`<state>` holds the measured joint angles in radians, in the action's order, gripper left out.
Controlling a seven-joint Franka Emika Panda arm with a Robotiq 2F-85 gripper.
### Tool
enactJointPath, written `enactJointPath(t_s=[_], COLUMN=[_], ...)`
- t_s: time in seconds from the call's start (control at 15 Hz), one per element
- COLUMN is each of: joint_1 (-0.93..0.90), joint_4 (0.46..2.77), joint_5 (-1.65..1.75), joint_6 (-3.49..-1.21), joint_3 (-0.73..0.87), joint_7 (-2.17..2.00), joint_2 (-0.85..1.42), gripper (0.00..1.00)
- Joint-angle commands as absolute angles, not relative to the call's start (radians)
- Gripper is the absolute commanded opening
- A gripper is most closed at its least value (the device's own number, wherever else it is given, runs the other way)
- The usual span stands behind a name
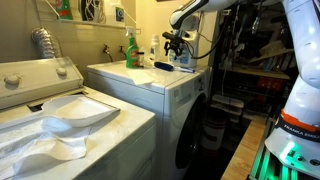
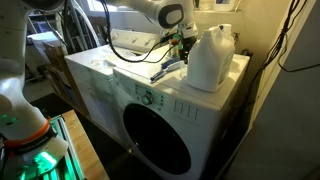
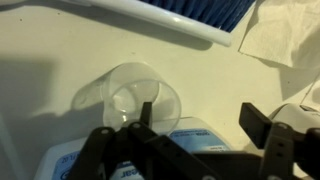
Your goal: Put the cup on it's side
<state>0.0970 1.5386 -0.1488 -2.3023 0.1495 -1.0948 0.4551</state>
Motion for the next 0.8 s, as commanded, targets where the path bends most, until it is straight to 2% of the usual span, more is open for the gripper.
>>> enactJointPath(t_s=[0.0, 0.53, 0.73], joint_1=[0.097, 0.086, 0.075], joint_4=[1.542, 1.587, 1.604], joint_5=[-0.154, -0.139, -0.115], joint_6=[-2.288, -2.222, -2.207], joint_3=[0.156, 0.172, 0.186], joint_7=[-1.098, -1.155, -1.203], joint_2=[0.469, 0.441, 0.420], gripper=[0.58, 0.00, 0.00])
